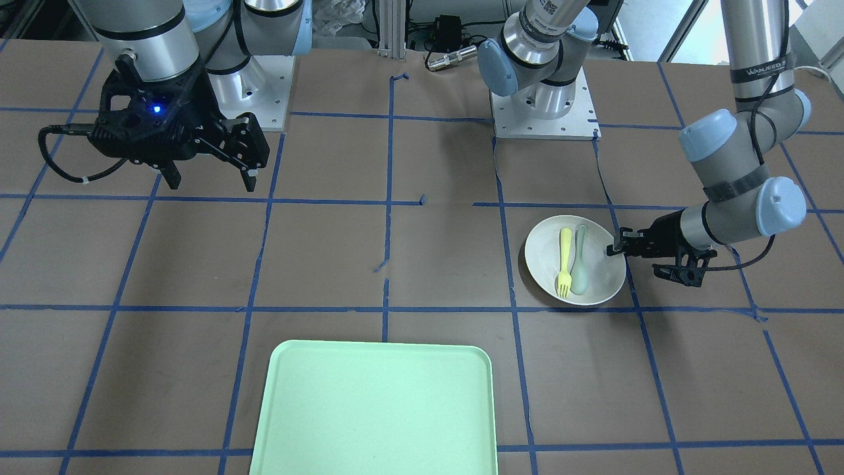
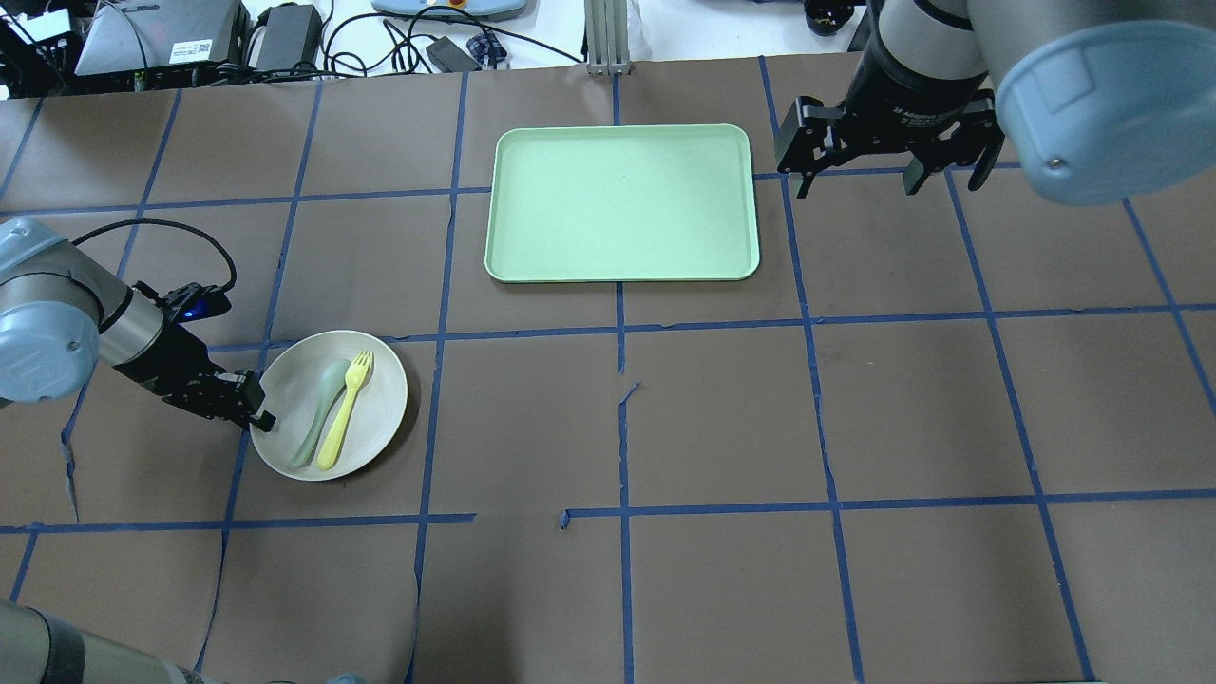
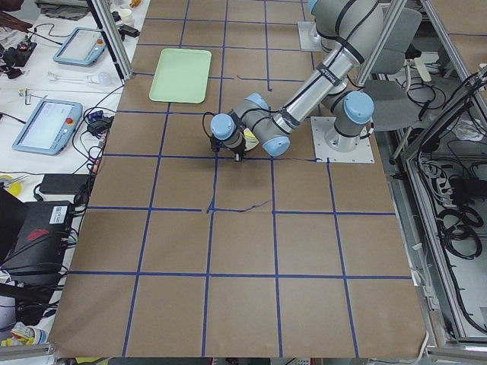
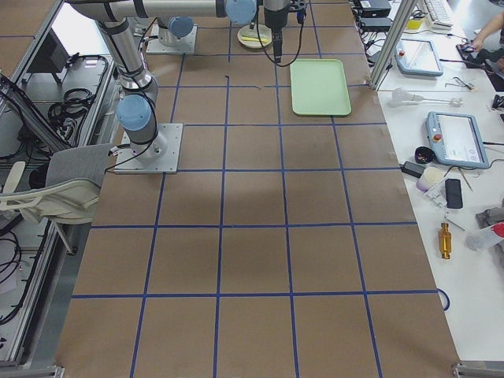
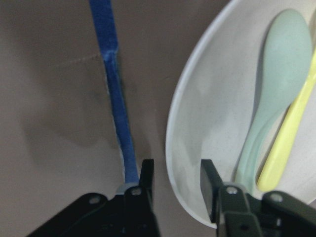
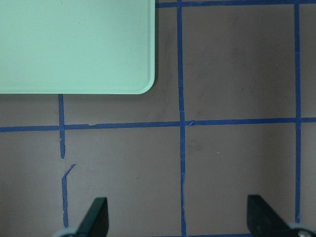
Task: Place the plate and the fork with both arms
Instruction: 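Lower the left gripper to the rim of the white plate and grasp it, then lift the plate with the left gripper and carry it toward the green tray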
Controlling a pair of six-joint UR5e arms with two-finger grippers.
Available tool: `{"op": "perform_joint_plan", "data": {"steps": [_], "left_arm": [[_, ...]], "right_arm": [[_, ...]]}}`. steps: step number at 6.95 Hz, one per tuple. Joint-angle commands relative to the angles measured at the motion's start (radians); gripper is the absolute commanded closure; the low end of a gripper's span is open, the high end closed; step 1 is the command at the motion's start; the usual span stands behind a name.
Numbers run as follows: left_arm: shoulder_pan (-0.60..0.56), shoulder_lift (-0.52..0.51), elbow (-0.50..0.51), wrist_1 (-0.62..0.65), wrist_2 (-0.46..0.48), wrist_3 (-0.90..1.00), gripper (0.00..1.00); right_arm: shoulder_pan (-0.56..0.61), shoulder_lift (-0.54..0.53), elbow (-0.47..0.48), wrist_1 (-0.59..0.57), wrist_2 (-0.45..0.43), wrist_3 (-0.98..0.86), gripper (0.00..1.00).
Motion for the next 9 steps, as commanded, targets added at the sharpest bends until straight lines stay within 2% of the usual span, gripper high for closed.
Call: {"op": "perform_joint_plan", "data": {"steps": [1,4,6,8,9], "left_arm": [[-0.001,-0.002,0.01,0.003,0.007,-0.051,1.0],[-0.003,0.017,0.069,-0.052,0.004,-0.11,1.0],[-0.013,0.038,0.163,-0.182,-0.001,-0.185,1.0],[-0.016,0.038,0.284,-0.328,-0.045,-0.253,1.0],[-0.018,0.025,0.31,-0.347,-0.06,-0.273,1.0]], "right_arm": [[0.0,0.001,-0.001,0.001,-0.006,-0.001,0.0],[-0.002,0.001,-0.001,-0.019,-0.006,-0.001,0.0],[-0.003,0.001,-0.001,-0.017,-0.006,-0.001,0.0],[-0.003,0.001,-0.001,-0.017,-0.006,-0.001,0.0],[-0.003,-0.001,-0.001,-0.014,-0.006,-0.001,0.0]]}}
